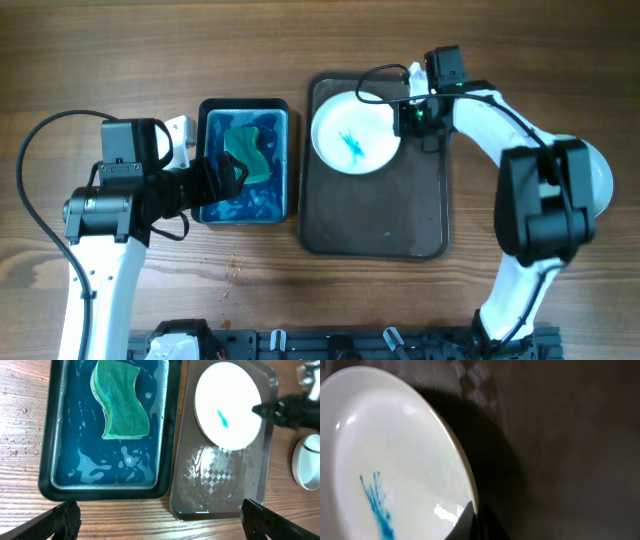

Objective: Clean dirty plates on tray and stack at the side
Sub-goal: 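Grip the last plate's rim with the right gripper and drag it toward center, then grasp the green sponge in the basin with the left gripper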

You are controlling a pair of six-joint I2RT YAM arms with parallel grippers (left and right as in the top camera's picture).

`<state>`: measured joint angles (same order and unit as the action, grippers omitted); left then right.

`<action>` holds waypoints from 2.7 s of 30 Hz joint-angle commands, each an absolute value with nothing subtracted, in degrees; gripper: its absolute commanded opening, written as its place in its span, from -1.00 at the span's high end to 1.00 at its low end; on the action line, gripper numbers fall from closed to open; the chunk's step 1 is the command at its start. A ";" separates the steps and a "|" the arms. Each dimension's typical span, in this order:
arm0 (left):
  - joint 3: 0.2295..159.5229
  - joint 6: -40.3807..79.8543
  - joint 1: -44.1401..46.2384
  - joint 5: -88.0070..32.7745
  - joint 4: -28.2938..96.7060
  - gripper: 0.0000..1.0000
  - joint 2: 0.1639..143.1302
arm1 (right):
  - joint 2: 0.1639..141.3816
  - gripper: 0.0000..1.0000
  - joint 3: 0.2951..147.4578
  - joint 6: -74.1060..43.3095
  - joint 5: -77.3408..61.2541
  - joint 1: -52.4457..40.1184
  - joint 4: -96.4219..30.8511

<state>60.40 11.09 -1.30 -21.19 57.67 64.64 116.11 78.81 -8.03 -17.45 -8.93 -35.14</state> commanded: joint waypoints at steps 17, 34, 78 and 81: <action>61.08 11.42 -1.61 -26.33 54.96 -1.00 64.66 | 94.17 0.91 55.70 -39.97 -17.89 -12.27 -41.28; 60.97 17.52 4.01 -10.61 54.46 -0.91 75.92 | 74.65 0.22 57.87 -13.41 -16.36 -13.28 -39.59; 64.03 25.71 9.37 3.95 32.38 0.92 109.71 | 72.18 0.19 57.74 -13.69 -16.38 -13.28 -45.08; 65.58 25.69 9.39 3.95 33.06 0.92 108.81 | 72.18 0.20 57.74 -13.69 -16.38 -13.28 -45.65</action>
<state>65.56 26.00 9.61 2.74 32.71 107.68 71.68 57.28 -14.81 -16.05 -13.32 -45.15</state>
